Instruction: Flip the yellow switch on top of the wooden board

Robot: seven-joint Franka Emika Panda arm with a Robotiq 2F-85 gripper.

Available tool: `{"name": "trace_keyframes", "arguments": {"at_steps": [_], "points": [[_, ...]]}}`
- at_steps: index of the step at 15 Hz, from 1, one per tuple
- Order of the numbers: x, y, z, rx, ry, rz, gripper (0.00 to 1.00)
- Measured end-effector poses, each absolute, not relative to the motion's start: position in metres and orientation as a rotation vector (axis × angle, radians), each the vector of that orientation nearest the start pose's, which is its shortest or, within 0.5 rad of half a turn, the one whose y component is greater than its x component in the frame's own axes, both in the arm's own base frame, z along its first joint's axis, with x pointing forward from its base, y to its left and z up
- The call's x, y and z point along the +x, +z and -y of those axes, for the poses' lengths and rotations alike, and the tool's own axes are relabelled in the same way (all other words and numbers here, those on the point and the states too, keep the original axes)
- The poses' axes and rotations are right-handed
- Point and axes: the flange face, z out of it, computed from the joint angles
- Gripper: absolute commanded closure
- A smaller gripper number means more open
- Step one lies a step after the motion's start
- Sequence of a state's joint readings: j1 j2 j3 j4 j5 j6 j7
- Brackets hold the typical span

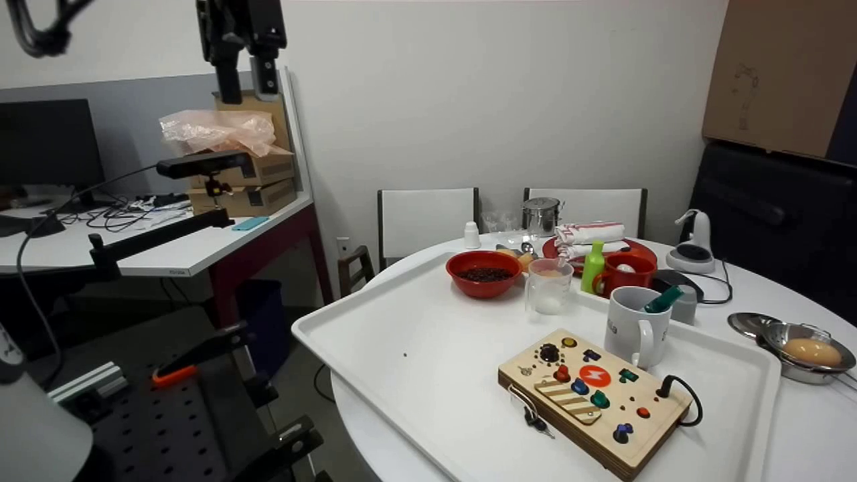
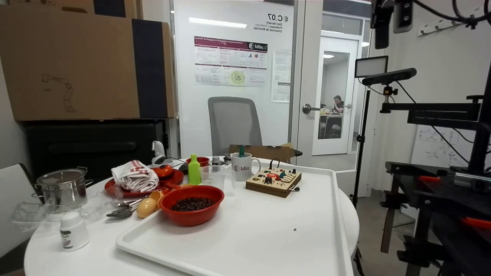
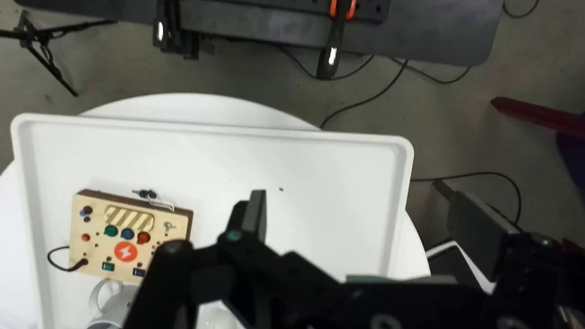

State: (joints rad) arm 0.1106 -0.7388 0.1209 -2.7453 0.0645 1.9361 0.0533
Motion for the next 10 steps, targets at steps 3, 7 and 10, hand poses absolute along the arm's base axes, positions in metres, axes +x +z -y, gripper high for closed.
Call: {"name": "trace_keyframes", "arguments": {"at_steps": [3, 7, 10], "points": [[0.35, 0.418, -0.076, -3.165, -0.008, 0.184, 0.0], [0.421, 0.411, -0.049, -3.161, -0.037, 0.01, 0.0], [0.467, 0.397, -0.011, -3.16, 0.009, -0.159, 0.0]]}}
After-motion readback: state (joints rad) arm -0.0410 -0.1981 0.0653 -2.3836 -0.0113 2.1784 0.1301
